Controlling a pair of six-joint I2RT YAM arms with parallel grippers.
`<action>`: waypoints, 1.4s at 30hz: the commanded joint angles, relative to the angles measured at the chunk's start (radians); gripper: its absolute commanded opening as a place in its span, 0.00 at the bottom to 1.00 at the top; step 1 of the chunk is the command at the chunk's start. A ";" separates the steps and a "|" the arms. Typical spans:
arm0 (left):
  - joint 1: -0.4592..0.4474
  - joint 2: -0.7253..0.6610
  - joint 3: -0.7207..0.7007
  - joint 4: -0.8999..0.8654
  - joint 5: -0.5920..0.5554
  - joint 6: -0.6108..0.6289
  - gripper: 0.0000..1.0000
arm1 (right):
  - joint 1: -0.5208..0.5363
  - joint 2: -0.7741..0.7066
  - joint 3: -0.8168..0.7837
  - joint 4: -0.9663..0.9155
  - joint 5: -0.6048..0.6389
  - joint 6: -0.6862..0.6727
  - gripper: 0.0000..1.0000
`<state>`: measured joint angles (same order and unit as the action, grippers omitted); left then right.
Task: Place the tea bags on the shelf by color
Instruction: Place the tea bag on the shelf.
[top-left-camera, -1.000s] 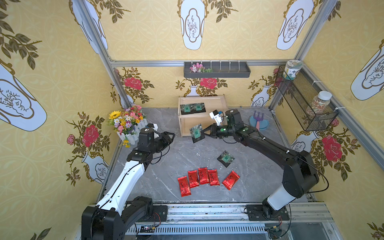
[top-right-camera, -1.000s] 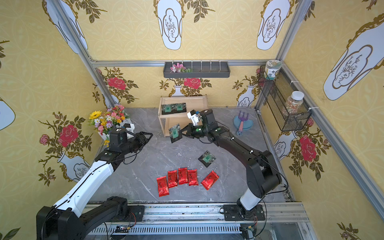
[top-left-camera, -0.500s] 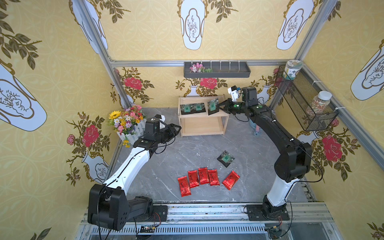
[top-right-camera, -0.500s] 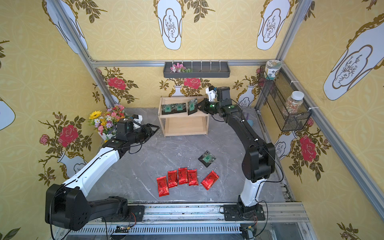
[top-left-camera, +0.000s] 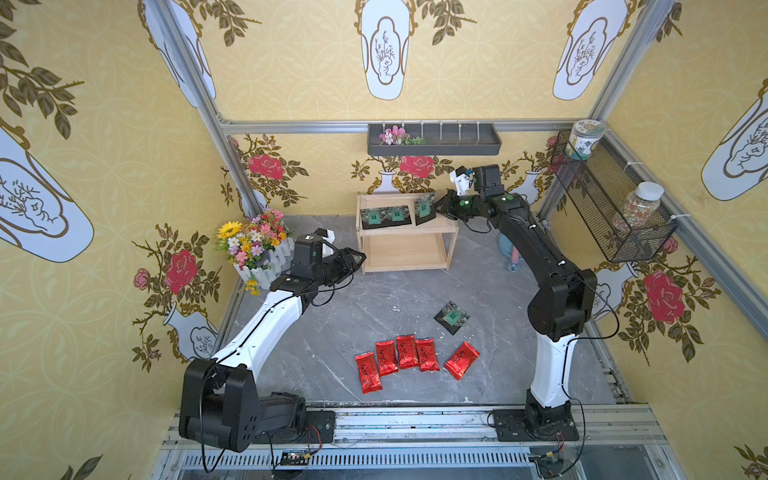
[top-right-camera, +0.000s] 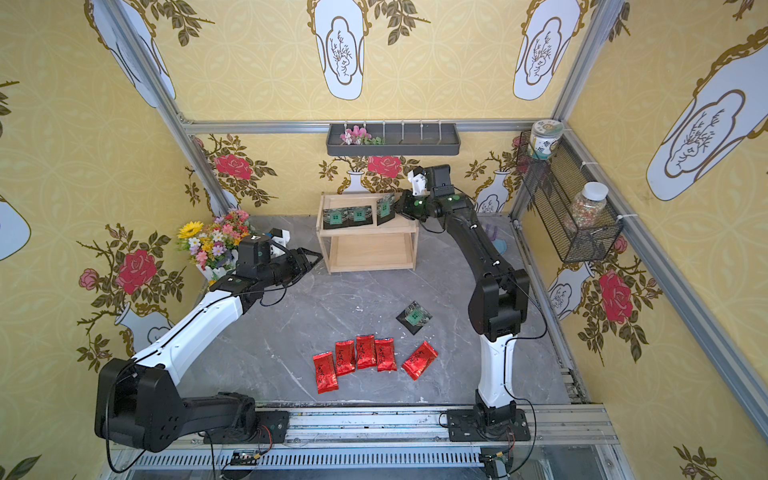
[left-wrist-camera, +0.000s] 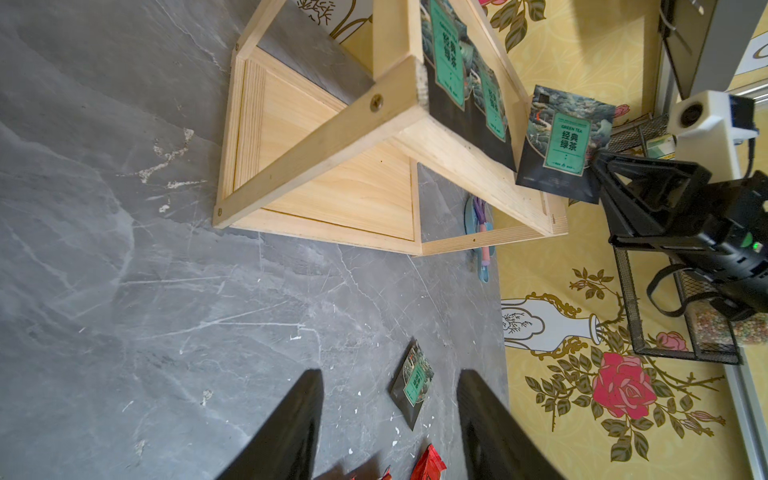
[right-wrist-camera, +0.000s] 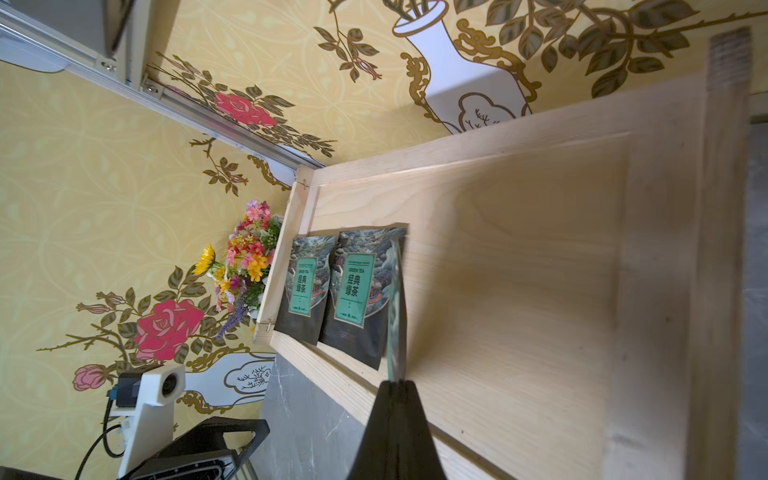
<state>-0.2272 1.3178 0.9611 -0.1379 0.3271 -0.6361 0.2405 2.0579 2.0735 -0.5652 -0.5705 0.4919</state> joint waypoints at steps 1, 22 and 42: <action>0.001 0.006 0.007 0.026 0.018 0.020 0.57 | 0.002 0.017 0.033 -0.042 0.013 -0.032 0.01; 0.004 -0.011 -0.011 0.039 0.007 0.019 0.58 | 0.005 0.104 0.156 -0.134 0.049 -0.078 0.13; 0.003 -0.020 -0.037 0.059 0.003 0.010 0.58 | 0.014 0.060 0.146 -0.141 0.106 -0.095 0.33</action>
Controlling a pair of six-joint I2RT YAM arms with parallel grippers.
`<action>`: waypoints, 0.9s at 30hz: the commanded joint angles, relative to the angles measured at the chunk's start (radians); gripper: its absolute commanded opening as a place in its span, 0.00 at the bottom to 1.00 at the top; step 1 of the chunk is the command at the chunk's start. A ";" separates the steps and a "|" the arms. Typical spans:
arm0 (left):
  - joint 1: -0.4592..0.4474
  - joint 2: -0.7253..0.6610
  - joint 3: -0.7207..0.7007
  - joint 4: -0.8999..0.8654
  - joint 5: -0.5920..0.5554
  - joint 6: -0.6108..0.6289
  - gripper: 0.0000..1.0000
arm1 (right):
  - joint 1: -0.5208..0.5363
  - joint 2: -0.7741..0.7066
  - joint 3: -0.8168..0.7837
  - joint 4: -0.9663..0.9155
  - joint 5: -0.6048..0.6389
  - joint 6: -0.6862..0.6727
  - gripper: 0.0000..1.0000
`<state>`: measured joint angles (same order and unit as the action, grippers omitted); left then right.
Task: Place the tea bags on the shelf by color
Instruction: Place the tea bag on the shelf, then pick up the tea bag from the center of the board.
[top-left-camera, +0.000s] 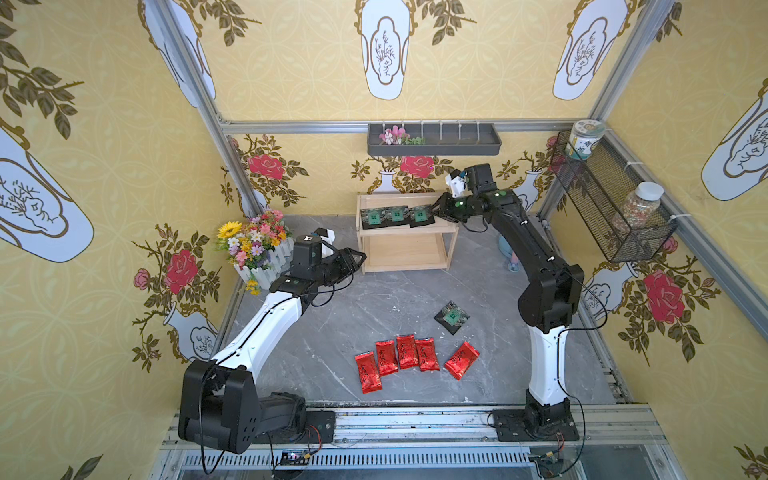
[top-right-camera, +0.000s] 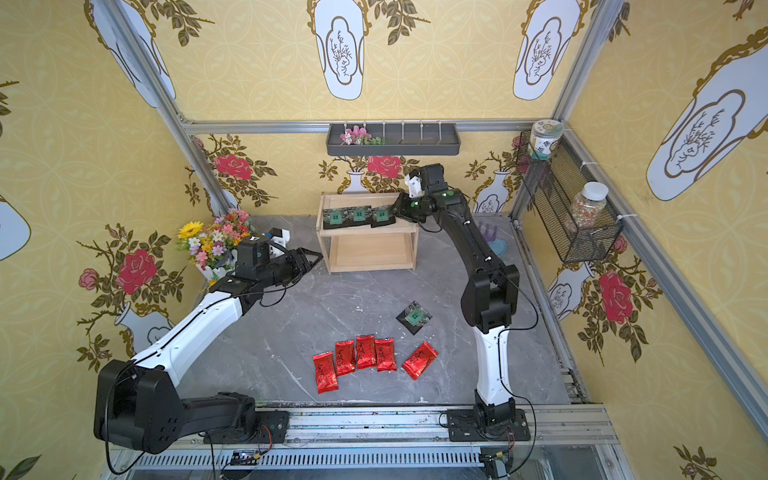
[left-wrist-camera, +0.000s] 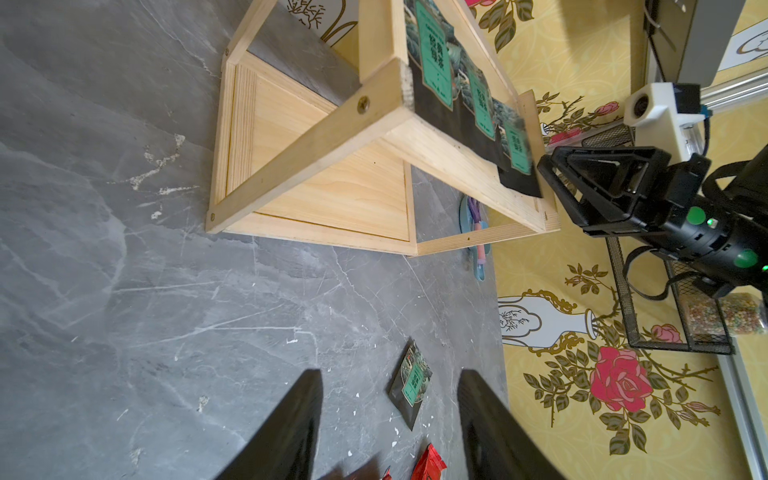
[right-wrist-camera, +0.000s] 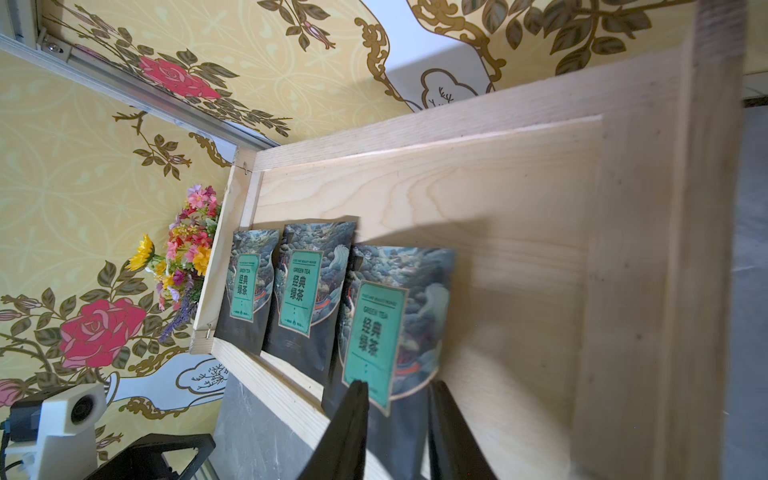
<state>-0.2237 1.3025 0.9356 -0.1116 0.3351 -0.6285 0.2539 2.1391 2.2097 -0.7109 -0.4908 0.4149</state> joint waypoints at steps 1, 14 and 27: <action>-0.001 -0.005 -0.015 0.034 -0.006 0.000 0.58 | 0.002 -0.029 0.012 0.001 0.034 -0.021 0.35; -0.132 0.070 -0.064 0.098 -0.004 -0.040 0.57 | 0.059 -0.449 -0.568 0.182 0.184 -0.069 0.44; -0.328 0.311 0.037 0.162 -0.033 0.025 0.61 | 0.069 -0.643 -1.202 0.298 0.248 -0.026 0.44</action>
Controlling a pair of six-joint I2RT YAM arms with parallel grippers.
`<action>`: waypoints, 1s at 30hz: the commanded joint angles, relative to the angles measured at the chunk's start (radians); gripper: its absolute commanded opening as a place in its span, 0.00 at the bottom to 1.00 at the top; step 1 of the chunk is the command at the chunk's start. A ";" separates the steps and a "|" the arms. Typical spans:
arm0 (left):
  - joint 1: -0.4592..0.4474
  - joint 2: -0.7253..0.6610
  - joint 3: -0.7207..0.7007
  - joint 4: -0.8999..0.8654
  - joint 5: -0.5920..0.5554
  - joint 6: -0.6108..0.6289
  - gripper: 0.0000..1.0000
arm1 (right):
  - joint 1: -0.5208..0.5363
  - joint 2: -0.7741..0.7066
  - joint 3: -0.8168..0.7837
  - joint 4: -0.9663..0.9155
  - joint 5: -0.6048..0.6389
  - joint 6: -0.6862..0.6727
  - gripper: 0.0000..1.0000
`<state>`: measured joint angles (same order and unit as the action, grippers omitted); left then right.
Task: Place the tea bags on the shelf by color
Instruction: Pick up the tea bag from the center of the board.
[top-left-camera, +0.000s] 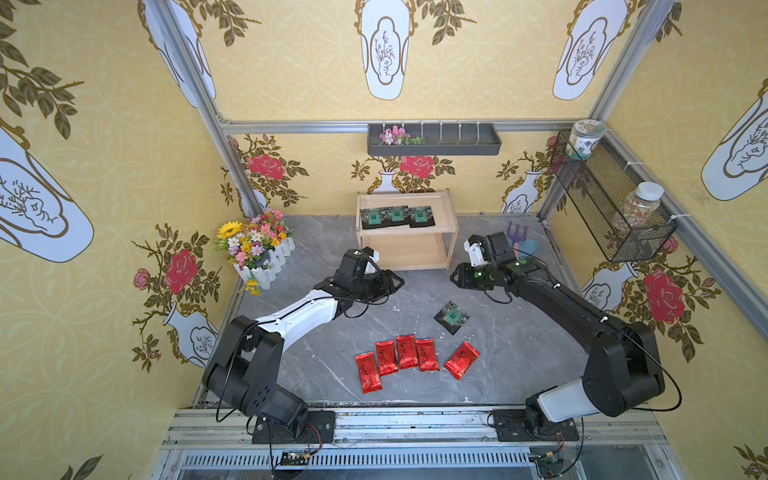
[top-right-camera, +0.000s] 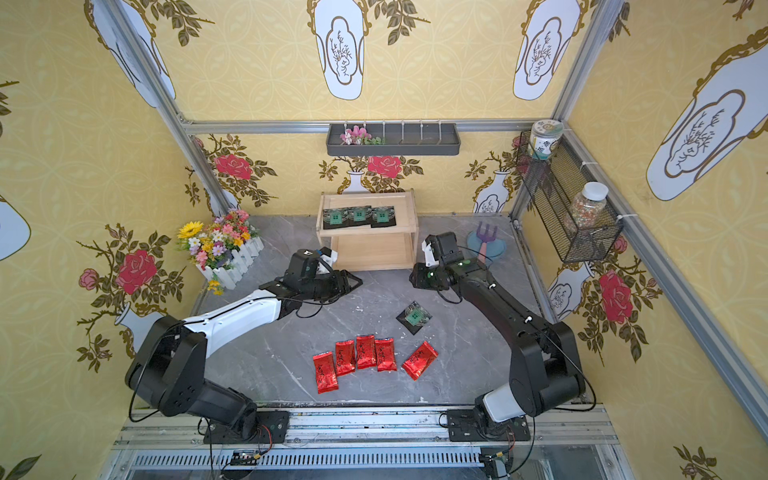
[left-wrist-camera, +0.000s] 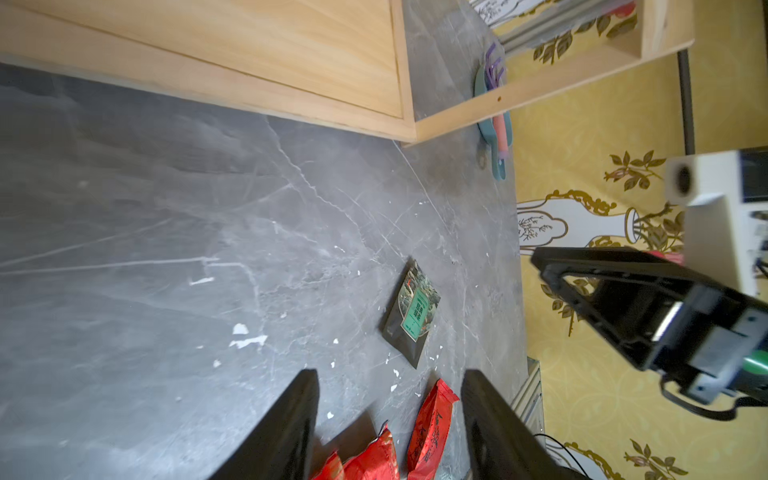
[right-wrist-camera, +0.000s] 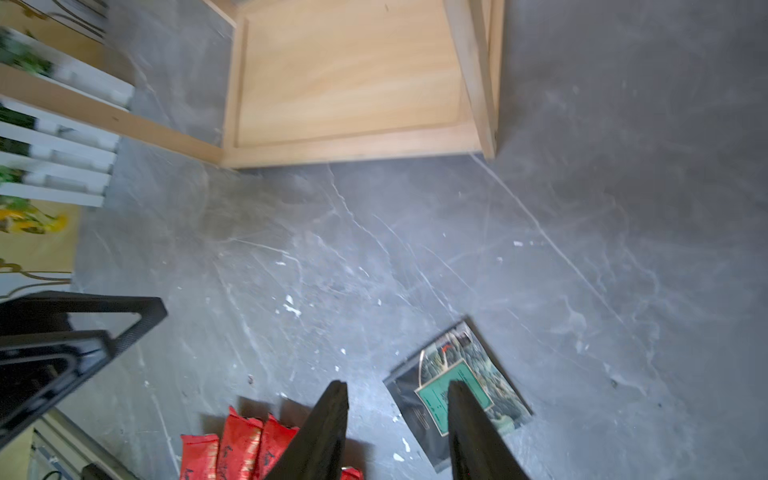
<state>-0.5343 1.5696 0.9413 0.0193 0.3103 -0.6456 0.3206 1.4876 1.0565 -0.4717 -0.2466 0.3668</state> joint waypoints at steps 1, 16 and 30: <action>-0.031 0.071 0.054 0.027 -0.004 0.046 0.61 | 0.001 0.015 -0.074 0.072 -0.013 0.030 0.44; -0.141 0.432 0.365 -0.121 0.093 0.138 0.60 | -0.069 0.029 -0.301 0.176 -0.114 0.144 0.49; -0.156 0.495 0.356 -0.110 0.151 0.130 0.59 | -0.075 0.072 -0.354 0.286 -0.200 0.179 0.46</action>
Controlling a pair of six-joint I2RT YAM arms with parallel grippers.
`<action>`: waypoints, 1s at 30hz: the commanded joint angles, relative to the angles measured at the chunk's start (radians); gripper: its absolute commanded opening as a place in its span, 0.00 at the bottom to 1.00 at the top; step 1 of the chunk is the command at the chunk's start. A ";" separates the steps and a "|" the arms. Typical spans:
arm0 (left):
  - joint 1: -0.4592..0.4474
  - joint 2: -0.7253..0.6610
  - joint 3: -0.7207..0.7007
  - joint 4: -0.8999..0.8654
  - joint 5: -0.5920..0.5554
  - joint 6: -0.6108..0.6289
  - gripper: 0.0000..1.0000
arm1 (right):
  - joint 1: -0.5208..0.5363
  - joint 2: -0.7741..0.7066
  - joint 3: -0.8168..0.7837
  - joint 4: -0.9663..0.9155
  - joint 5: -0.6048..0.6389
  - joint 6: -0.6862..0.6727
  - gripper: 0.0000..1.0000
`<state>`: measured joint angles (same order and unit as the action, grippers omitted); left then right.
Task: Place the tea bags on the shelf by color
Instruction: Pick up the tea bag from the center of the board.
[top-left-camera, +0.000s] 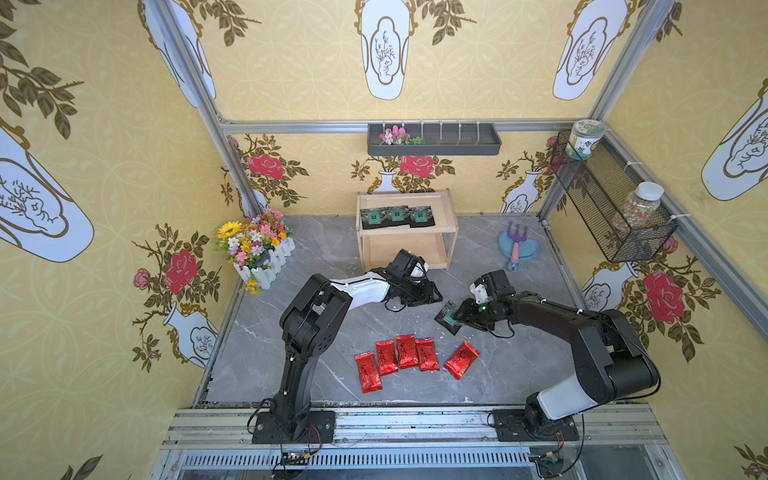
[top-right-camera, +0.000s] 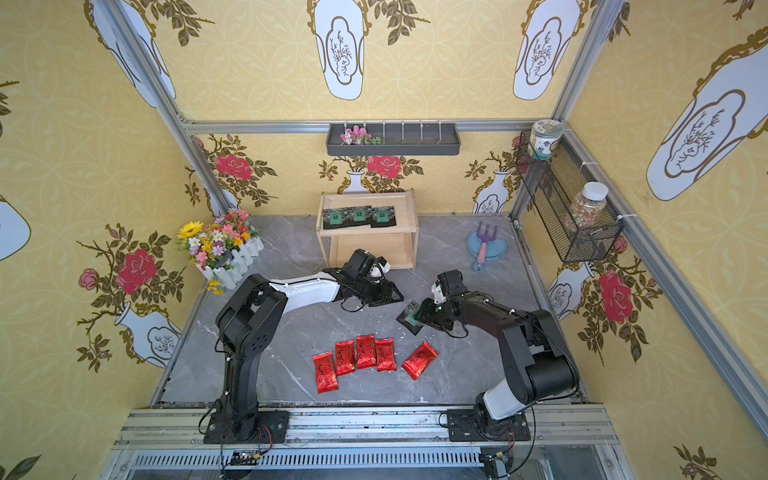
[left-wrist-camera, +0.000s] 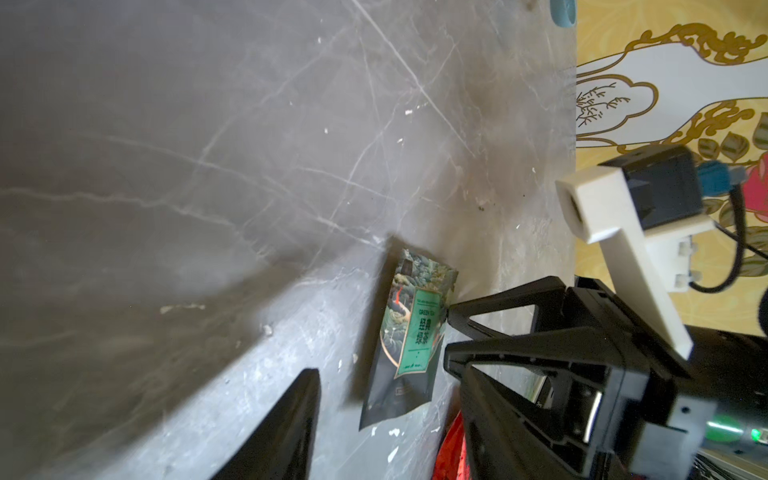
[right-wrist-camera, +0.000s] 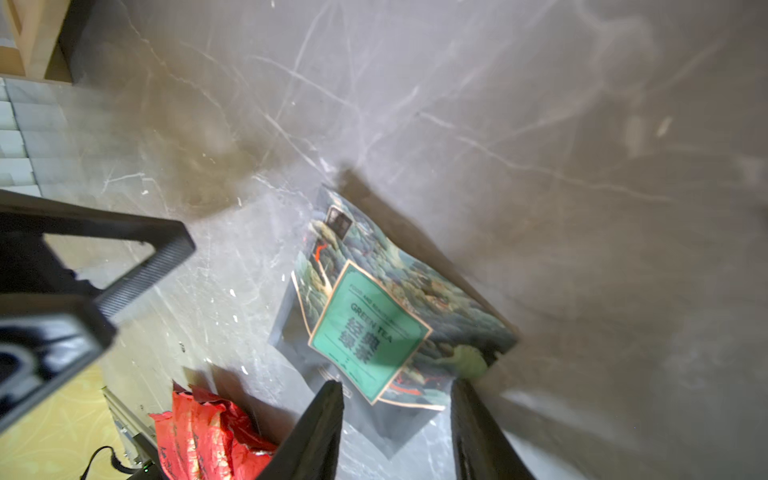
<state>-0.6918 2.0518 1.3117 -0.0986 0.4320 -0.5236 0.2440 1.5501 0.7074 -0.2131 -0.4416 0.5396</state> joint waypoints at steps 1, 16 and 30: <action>0.002 0.015 -0.021 0.013 0.032 0.008 0.58 | 0.001 0.014 -0.005 0.036 -0.008 0.009 0.45; 0.002 0.055 -0.049 0.066 0.069 0.006 0.44 | 0.031 0.069 0.021 0.091 -0.011 0.018 0.36; 0.005 0.083 -0.043 0.079 0.077 0.013 0.24 | 0.033 0.093 0.050 0.098 -0.002 0.009 0.33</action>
<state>-0.6872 2.1235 1.2716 -0.0151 0.5076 -0.5236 0.2764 1.6382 0.7513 -0.1070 -0.4644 0.5522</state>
